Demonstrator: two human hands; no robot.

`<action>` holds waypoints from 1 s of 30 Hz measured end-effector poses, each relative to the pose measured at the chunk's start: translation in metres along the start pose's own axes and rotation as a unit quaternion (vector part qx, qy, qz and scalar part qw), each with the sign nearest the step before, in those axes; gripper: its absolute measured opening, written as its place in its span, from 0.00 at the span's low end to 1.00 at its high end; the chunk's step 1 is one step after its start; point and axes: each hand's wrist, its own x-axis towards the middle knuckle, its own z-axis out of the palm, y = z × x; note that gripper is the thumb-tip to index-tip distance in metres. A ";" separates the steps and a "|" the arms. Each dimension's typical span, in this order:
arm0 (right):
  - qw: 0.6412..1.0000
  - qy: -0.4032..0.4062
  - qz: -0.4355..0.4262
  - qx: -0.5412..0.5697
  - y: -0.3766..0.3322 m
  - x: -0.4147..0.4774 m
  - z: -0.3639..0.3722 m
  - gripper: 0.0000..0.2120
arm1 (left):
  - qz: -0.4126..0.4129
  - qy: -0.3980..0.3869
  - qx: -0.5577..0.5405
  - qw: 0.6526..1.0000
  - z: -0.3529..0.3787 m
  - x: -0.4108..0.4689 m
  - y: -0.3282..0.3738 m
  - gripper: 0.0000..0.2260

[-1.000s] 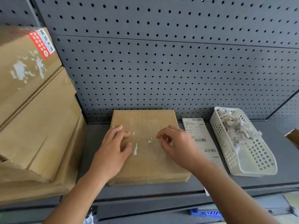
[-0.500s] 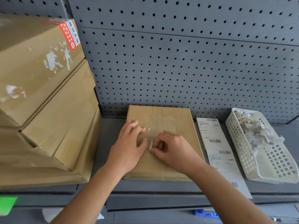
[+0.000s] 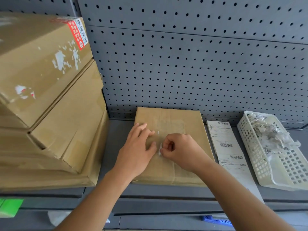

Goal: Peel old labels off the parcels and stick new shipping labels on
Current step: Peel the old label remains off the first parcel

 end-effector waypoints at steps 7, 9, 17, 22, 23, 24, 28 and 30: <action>0.999 -0.037 0.012 -0.013 -0.008 0.005 -0.003 0.05 | 0.000 -0.005 0.001 1.000 -0.001 -0.001 0.002 0.16; 0.999 -0.039 0.021 -0.011 -0.007 0.006 -0.005 0.05 | 0.000 -0.008 0.000 1.000 -0.001 -0.002 0.002 0.17; 0.996 -0.078 0.036 -0.017 -0.010 0.012 -0.007 0.05 | 0.000 -0.006 0.007 1.000 0.000 0.000 0.000 0.17; 0.995 -0.090 0.037 0.002 -0.008 0.011 -0.012 0.07 | -0.002 -0.005 0.003 1.000 0.001 0.000 -0.002 0.17; 0.994 -0.099 0.037 0.006 -0.009 0.010 -0.013 0.09 | -0.003 -0.004 0.002 1.000 0.001 0.000 -0.001 0.17; 0.994 -0.104 0.037 0.003 -0.010 0.010 -0.013 0.09 | -0.003 -0.004 0.002 1.000 0.001 0.000 -0.001 0.17; 0.996 -0.069 0.046 -0.024 -0.011 0.015 -0.009 0.06 | -0.002 -0.006 0.005 1.000 0.000 0.000 -0.001 0.17; 0.997 -0.058 0.042 -0.009 -0.008 0.014 -0.011 0.04 | -0.001 -0.007 0.006 1.000 0.001 0.000 -0.001 0.18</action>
